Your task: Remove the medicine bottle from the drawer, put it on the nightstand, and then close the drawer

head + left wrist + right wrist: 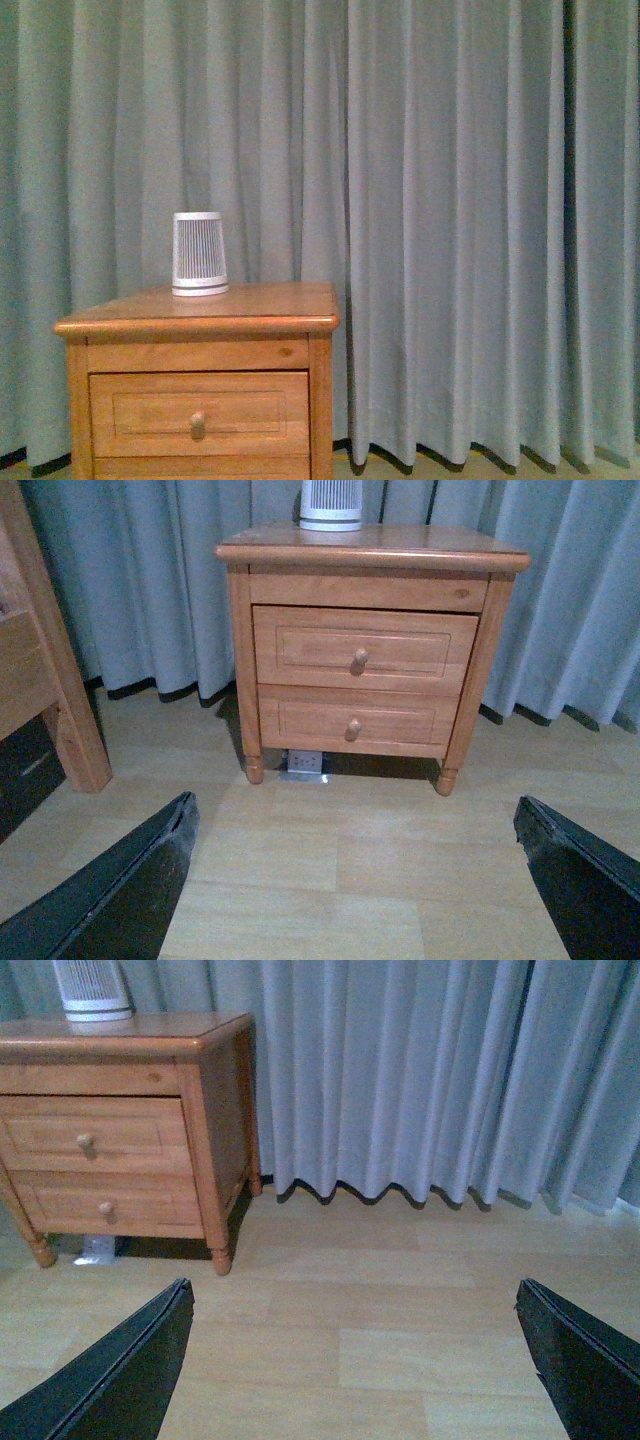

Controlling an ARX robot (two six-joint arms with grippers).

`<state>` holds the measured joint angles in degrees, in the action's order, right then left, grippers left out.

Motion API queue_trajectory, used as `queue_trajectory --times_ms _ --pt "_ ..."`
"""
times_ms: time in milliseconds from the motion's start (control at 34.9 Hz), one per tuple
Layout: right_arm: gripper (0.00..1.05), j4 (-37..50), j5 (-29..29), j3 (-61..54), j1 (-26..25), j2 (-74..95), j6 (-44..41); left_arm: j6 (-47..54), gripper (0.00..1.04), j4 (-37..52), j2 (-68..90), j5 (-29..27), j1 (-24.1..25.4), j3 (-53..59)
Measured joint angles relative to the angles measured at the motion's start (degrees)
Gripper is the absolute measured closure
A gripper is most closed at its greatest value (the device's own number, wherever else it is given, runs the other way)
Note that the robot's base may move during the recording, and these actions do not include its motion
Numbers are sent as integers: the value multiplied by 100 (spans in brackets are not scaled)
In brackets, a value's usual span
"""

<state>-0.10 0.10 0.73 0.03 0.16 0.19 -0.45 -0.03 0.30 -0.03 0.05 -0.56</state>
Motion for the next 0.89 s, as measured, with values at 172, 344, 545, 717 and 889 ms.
queue_trajectory --times_ms 172,344,545,717,889 --pt "7 2 0 0 -2 0 0 0 7 0 0 2 0 0" --pt "7 2 0 0 0 0 0 0 7 0 0 0 -2 0" --pt "7 2 0 0 0 0 0 0 7 0 0 2 -2 0" --pt "7 2 -11 0 0 0 2 -935 7 -1351 997 649 212 -472" --pt "7 2 -11 0 -2 0 0 -1145 7 -201 2142 586 157 -529"
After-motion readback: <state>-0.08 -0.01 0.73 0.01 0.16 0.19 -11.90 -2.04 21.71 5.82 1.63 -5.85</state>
